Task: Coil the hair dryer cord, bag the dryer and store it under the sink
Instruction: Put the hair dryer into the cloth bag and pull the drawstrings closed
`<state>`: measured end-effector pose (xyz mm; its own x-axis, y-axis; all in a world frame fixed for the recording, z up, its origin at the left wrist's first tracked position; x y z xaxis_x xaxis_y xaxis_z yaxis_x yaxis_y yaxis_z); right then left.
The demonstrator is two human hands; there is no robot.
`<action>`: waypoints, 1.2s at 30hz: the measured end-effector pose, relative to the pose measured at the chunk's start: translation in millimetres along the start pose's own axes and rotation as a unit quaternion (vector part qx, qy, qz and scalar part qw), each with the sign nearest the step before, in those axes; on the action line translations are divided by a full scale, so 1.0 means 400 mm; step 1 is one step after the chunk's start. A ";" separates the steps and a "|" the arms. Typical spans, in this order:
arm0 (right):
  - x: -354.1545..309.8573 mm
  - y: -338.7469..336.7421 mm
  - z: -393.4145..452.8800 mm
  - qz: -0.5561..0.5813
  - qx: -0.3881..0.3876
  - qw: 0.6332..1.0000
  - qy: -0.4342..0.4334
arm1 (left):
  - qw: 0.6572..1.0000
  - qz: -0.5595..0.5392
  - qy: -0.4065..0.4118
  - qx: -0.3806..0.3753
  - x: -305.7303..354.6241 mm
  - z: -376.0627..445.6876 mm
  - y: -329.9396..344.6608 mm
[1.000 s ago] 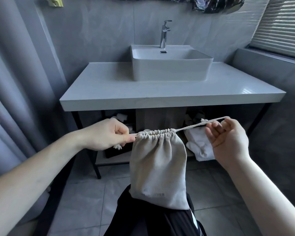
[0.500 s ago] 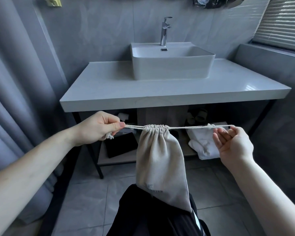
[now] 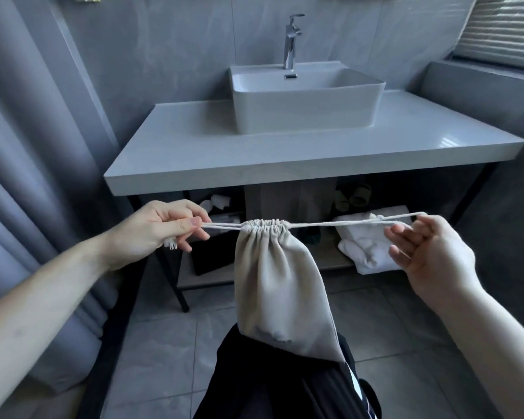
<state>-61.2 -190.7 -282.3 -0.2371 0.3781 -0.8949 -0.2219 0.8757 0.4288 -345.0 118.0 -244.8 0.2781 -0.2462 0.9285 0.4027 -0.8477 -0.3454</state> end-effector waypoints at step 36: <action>0.280 0.302 -0.080 -0.135 -0.258 0.956 0.037 | 0.968 -0.186 -0.167 -0.026 -0.305 0.065 0.295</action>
<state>-144.9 -52.3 -326.8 -0.1677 0.1202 -0.9785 -0.7172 0.6661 0.2047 -308.7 60.2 -402.4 0.3923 0.2388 0.8883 0.4871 -0.8731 0.0196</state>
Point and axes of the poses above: each hand's wrist, its own z-axis towards the middle knuckle, its own y-axis out of the palm, x = y × z, the point moved 8 cm from there along z, towards the middle knuckle, and after that the axes turned 11 degrees about -y, right-handed, at the moved point
